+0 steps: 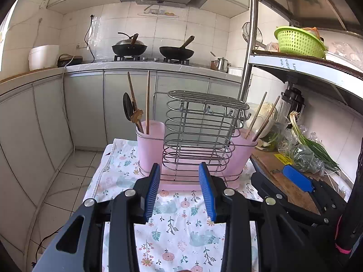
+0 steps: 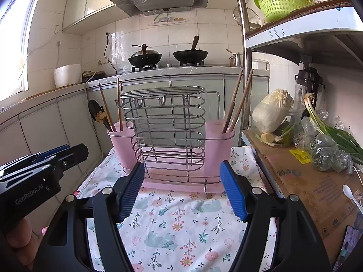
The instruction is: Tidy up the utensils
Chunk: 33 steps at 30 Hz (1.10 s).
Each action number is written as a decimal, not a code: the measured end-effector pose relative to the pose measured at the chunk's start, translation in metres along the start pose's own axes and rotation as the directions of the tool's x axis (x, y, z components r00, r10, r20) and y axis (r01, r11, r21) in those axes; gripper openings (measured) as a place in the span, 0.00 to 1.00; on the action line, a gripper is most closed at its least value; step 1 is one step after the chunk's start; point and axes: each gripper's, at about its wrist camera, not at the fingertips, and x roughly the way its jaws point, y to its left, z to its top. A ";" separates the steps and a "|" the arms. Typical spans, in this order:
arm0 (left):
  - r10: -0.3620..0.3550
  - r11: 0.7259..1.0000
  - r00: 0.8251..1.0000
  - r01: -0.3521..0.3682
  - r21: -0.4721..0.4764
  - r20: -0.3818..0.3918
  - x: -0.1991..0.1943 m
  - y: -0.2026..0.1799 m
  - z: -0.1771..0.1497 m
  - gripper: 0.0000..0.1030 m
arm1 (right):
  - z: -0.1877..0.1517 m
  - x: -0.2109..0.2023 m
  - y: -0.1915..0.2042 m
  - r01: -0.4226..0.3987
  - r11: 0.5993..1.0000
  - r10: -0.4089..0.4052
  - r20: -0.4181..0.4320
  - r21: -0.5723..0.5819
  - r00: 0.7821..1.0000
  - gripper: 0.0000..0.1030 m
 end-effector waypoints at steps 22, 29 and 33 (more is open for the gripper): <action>-0.011 1.000 1.000 0.011 0.011 -0.010 0.003 -0.003 -0.003 0.33 | -0.004 0.002 -0.001 -0.005 1.000 0.005 -0.015 0.003 1.000 0.67; -0.014 1.000 1.000 0.014 0.011 -0.015 0.005 -0.002 -0.004 0.33 | -0.006 0.004 0.000 -0.005 1.000 0.005 -0.022 0.000 1.000 0.67; -0.016 1.000 1.000 0.016 0.014 -0.020 0.007 -0.002 -0.004 0.33 | -0.006 0.006 0.000 -0.004 1.000 0.004 -0.024 0.001 1.000 0.67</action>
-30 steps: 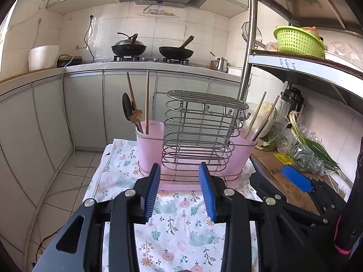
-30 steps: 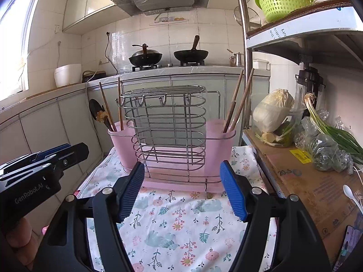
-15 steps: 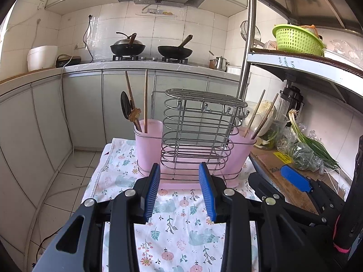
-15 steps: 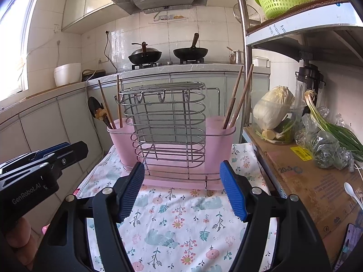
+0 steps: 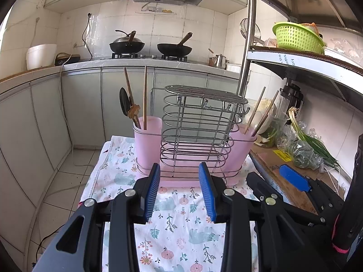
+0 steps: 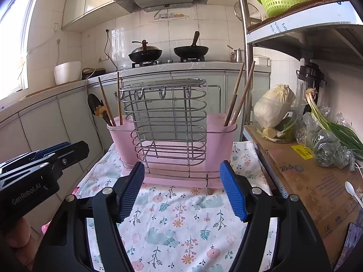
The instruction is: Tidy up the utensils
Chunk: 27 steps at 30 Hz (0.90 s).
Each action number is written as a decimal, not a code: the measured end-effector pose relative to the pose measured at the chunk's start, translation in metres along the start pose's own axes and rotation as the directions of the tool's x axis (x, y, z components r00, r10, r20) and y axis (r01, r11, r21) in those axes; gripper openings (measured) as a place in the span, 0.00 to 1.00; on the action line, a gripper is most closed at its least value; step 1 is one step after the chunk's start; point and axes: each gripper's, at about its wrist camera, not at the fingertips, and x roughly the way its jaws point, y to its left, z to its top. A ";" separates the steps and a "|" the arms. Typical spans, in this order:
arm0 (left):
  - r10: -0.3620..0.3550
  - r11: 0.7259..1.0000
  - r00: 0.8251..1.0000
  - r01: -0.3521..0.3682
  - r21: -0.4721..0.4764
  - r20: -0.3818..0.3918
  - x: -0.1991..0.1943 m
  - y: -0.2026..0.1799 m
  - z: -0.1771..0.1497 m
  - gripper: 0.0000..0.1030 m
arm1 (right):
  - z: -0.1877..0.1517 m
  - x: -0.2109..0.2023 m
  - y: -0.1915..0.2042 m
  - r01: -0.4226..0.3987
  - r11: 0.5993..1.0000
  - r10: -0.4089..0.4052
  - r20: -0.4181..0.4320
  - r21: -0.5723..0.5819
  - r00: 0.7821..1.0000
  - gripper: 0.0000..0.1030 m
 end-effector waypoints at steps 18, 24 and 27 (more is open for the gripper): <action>0.001 1.000 1.000 -0.001 0.001 -0.015 0.006 0.000 -0.001 0.33 | -0.004 0.006 -0.002 -0.001 1.000 0.001 -0.012 0.004 1.000 0.67; 0.000 1.000 1.000 0.000 0.003 -0.020 0.008 0.000 -0.002 0.33 | -0.004 0.006 -0.002 -0.002 1.000 0.002 -0.011 0.005 1.000 0.67; -0.001 1.000 1.000 0.001 0.004 -0.023 0.009 0.000 -0.002 0.33 | -0.004 0.006 -0.002 -0.002 1.000 0.002 -0.013 0.005 1.000 0.67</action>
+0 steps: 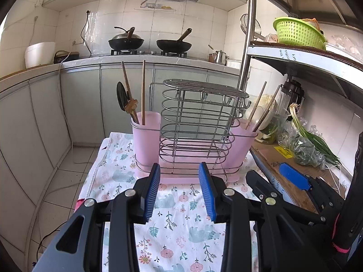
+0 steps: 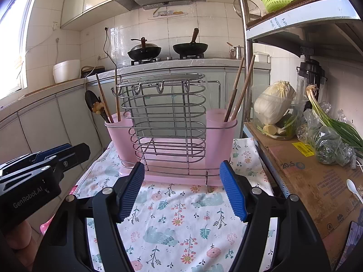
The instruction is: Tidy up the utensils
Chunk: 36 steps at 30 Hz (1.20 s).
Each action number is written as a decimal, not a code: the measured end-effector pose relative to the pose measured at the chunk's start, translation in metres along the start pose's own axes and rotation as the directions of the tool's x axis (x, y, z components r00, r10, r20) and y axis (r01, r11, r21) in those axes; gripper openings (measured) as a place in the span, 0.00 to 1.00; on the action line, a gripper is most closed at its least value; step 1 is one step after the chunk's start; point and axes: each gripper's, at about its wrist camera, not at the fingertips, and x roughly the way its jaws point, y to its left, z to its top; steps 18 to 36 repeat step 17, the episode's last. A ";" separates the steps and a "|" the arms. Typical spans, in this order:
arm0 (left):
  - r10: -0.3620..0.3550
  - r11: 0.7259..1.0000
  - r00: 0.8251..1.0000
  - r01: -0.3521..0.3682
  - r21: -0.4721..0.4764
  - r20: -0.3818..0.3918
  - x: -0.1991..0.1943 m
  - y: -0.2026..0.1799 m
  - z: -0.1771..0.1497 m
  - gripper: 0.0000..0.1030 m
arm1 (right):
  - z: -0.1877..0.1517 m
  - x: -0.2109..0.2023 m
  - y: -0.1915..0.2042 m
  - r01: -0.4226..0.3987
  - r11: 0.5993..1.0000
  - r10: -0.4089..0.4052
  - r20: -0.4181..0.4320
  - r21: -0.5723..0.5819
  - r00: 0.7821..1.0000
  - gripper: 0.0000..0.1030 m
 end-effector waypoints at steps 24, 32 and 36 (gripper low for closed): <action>0.001 1.000 1.000 -0.001 -0.001 -0.014 0.003 0.003 -0.002 0.33 | -0.001 0.001 0.000 0.001 1.000 -0.001 -0.002 -0.002 1.000 0.67; 0.001 1.000 1.000 -0.001 -0.001 -0.014 0.003 0.003 -0.002 0.33 | -0.001 0.001 0.000 0.001 1.000 -0.001 -0.002 -0.002 1.000 0.67; 0.001 1.000 1.000 -0.001 -0.001 -0.014 0.003 0.003 -0.002 0.33 | -0.001 0.001 0.000 0.001 1.000 -0.001 -0.002 -0.002 1.000 0.67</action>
